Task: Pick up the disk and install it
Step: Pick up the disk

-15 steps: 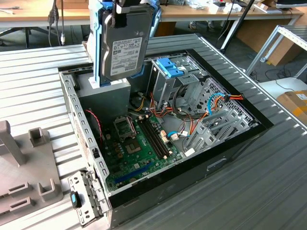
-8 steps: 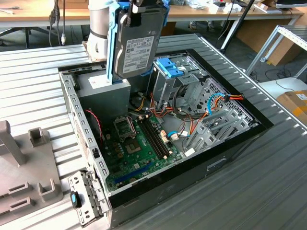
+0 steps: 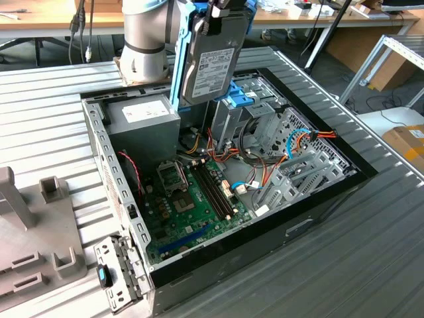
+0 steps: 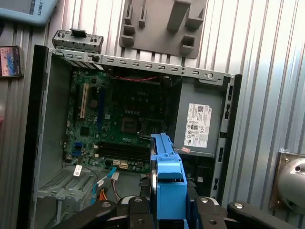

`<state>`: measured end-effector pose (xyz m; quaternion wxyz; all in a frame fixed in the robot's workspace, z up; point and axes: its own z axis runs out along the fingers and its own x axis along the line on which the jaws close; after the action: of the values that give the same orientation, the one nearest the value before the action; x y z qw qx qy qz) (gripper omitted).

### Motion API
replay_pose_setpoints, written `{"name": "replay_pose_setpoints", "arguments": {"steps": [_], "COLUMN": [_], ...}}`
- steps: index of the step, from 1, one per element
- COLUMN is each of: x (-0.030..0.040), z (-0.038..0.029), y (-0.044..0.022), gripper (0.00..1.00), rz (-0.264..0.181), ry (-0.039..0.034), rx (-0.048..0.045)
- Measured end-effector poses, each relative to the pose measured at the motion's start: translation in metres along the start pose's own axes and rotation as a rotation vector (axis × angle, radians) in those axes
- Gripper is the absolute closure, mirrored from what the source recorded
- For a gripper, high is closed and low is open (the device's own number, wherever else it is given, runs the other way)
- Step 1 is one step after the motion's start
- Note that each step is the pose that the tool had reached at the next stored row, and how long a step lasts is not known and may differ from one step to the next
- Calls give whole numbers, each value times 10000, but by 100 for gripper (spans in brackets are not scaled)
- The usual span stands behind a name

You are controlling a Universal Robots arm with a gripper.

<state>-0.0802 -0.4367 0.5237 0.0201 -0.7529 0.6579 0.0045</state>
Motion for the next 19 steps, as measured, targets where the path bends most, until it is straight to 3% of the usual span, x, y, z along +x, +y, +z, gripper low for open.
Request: {"name": "replay_pose_setpoints", "arguments": {"steps": [8,10,16,19], "x": [4,25,99,179], "z": [0,3,14,16], "y": [-19,-15,-5,6], "gripper": [63,63,63,63], "rz": [-11,-50,-127,-146], "ry": [-13,-64,-60,-63], "rx": [7,96,370,497]}}
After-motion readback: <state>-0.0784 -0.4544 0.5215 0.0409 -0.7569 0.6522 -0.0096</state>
